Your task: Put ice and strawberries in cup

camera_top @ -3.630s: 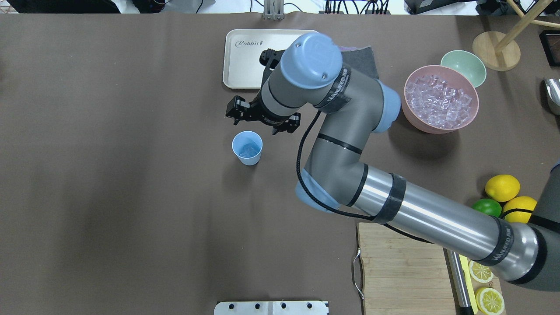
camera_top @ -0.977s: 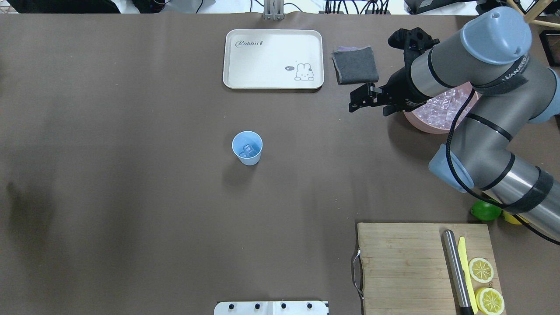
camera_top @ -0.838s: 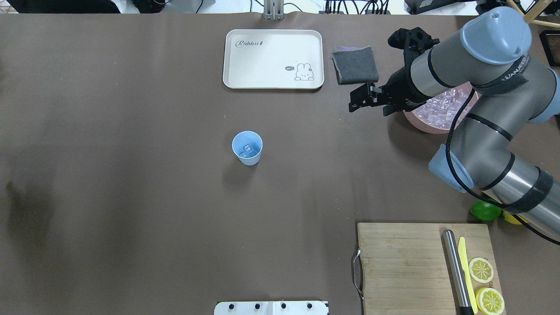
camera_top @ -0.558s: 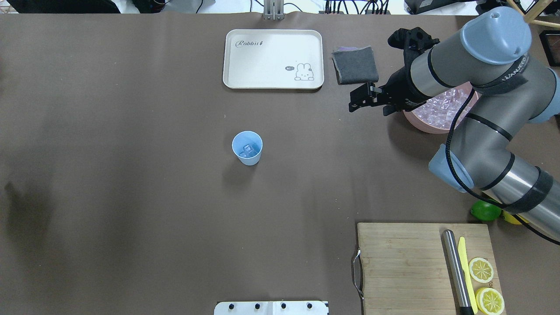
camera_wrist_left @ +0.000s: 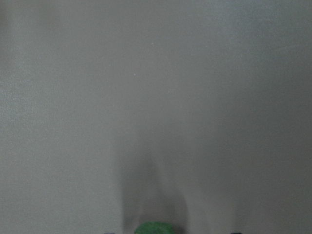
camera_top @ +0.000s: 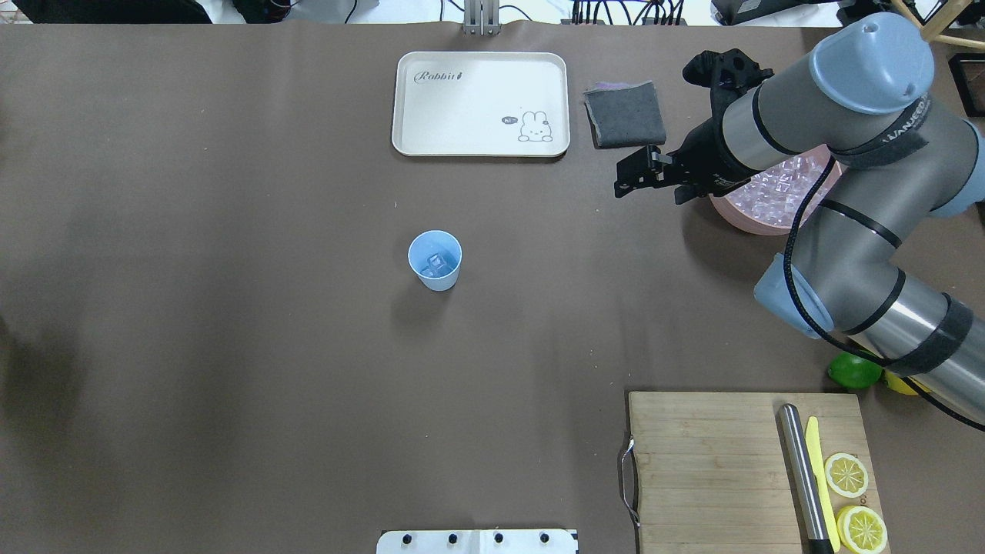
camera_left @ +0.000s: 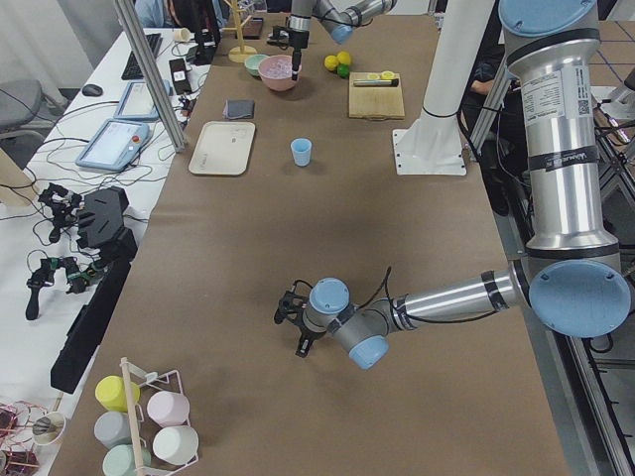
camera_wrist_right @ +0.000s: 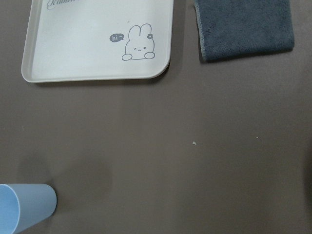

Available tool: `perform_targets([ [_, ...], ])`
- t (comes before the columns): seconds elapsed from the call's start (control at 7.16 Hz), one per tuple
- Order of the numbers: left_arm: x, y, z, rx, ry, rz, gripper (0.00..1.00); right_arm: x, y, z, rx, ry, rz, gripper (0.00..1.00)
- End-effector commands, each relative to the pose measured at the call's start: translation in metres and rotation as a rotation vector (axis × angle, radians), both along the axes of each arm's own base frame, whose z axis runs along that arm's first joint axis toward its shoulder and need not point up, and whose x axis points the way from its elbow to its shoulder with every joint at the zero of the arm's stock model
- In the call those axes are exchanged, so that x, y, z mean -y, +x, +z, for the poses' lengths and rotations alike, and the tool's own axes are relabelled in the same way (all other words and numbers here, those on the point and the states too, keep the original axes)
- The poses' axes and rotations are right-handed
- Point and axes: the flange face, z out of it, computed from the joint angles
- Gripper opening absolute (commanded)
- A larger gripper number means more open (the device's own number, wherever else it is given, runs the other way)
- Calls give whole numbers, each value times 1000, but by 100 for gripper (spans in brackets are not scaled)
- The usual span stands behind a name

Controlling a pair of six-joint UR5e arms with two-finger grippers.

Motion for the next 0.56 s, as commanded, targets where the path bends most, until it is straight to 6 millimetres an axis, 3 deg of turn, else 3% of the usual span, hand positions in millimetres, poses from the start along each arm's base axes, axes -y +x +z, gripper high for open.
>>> perform_targets([
  [0.0, 0, 0, 3, 4, 6, 8, 37, 2, 0, 2, -5, -2, 0, 100],
  [0.14, 2, 0, 1, 2, 9, 6, 0, 2, 0, 3, -6, -3, 2, 100],
  [0.42, 12, 1, -16, -25, 22, 4, 0, 4, 1, 4, -8, -6, 5, 100],
])
